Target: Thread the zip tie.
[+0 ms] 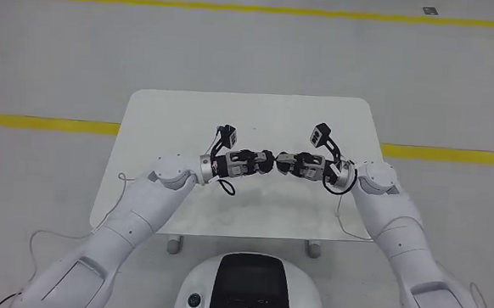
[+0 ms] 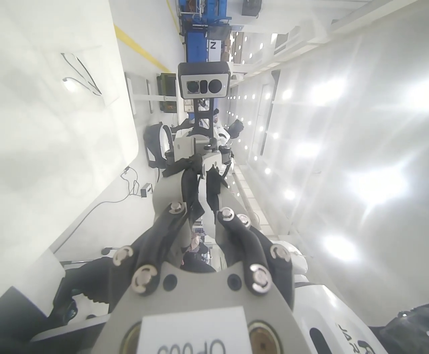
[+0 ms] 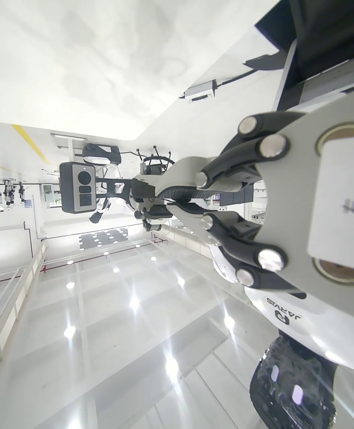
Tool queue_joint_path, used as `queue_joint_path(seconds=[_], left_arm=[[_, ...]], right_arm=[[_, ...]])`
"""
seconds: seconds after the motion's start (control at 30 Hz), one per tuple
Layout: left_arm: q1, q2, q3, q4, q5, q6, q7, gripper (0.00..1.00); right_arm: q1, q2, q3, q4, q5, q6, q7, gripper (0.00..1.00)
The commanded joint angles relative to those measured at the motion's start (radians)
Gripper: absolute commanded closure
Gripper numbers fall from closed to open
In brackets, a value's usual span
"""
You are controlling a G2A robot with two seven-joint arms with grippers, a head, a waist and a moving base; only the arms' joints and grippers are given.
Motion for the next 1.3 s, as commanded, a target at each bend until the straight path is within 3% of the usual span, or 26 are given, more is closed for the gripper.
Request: queue_joint_path(seconds=[0.0,0.87,0.93,0.97,1.17,1.27], left_arm=[[-0.001,0.000,0.001,0.000,0.001,0.001,-0.002,0.93],[-0.004,0.000,0.003,0.005,-0.003,0.000,-0.013,1.00],[-0.003,0.000,0.003,0.005,-0.004,0.000,-0.015,1.00],[-0.003,0.000,0.003,0.006,-0.005,-0.001,-0.015,1.00],[-0.001,0.000,0.001,0.005,-0.006,-0.012,-0.014,1.00],[0.001,0.001,-0.002,0.001,-0.002,-0.041,-0.022,1.00]], right_arm=[[0.002,0.000,-0.004,0.001,-0.001,0.001,-0.001,1.00],[0.019,0.001,-0.035,0.026,0.030,-0.006,-0.007,1.00],[0.019,0.001,-0.037,0.029,0.034,-0.006,-0.007,0.64],[0.018,0.001,-0.036,0.029,0.038,-0.006,-0.009,0.00],[0.007,0.006,-0.023,0.023,0.058,-0.015,-0.008,0.00],[-0.002,0.010,-0.008,0.017,0.072,-0.024,-0.016,0.00]])
